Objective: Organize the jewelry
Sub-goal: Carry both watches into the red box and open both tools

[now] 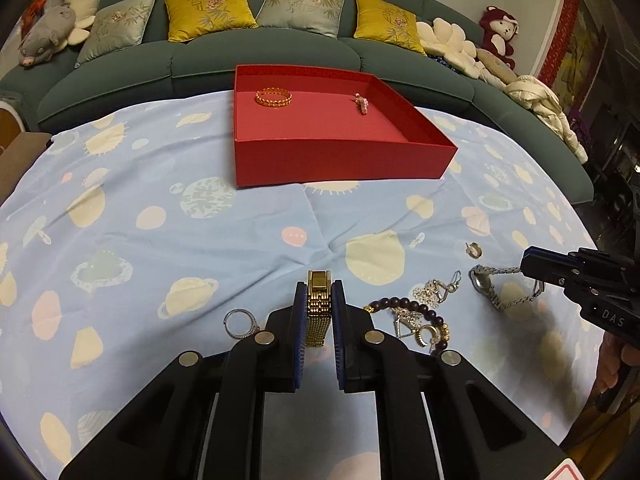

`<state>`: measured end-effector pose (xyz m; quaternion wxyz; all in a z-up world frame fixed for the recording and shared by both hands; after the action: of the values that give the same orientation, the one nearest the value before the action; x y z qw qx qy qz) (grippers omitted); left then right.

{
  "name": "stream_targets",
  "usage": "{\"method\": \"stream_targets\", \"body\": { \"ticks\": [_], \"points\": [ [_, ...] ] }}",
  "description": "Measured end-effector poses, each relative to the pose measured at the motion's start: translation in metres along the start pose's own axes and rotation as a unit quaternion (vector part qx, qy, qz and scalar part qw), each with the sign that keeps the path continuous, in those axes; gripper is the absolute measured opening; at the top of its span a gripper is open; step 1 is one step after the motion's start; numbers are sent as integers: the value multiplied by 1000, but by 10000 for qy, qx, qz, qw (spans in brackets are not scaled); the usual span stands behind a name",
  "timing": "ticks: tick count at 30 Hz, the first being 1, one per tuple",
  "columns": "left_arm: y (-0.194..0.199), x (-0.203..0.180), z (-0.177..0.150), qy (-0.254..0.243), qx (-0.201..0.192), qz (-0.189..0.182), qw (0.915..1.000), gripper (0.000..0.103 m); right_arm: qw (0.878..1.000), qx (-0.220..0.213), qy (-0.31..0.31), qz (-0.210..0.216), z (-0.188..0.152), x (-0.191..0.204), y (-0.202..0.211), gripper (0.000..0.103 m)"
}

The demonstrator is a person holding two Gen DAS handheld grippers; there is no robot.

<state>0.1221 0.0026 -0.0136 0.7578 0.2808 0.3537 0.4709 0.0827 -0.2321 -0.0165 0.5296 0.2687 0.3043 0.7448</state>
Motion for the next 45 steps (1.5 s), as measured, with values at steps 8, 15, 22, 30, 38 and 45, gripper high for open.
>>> {"method": "stream_targets", "body": {
  "ticks": [8,15,22,30,38,45],
  "points": [
    [30,-19,12,26,-259,-183,9995,9,9990,-423,-119,-28,17,-2,25,11],
    [54,-31,33,83,-518,-385,9979,9,9963,-827,-215,-80,38,-5,47,11],
    [62,-41,55,124,-726,-372,9966,9,9922,-1192,-318,-164,66,-11,58,11],
    [54,-41,92,284,-934,-271,9949,9,9890,-1402,-430,-180,100,-17,49,11],
    [36,-32,145,301,-1076,-28,9937,9,9865,-1562,-432,-219,147,-29,36,11],
    [3,-25,191,283,-1121,227,9930,9,9881,-1436,-406,-382,185,-50,5,11]
  ]
}}
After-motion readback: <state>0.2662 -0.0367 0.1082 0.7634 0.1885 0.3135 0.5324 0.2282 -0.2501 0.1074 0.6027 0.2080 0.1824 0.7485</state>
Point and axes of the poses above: each gripper's, at about its wrist camera, not at the fingertips, and y roughly against the way its jaws point, x to its left, z to its top, the point moved 2 cm from there along -y, roughly the way its jaws point, and after that the axes turned 9 degrees about y, right-handed, at the moved point
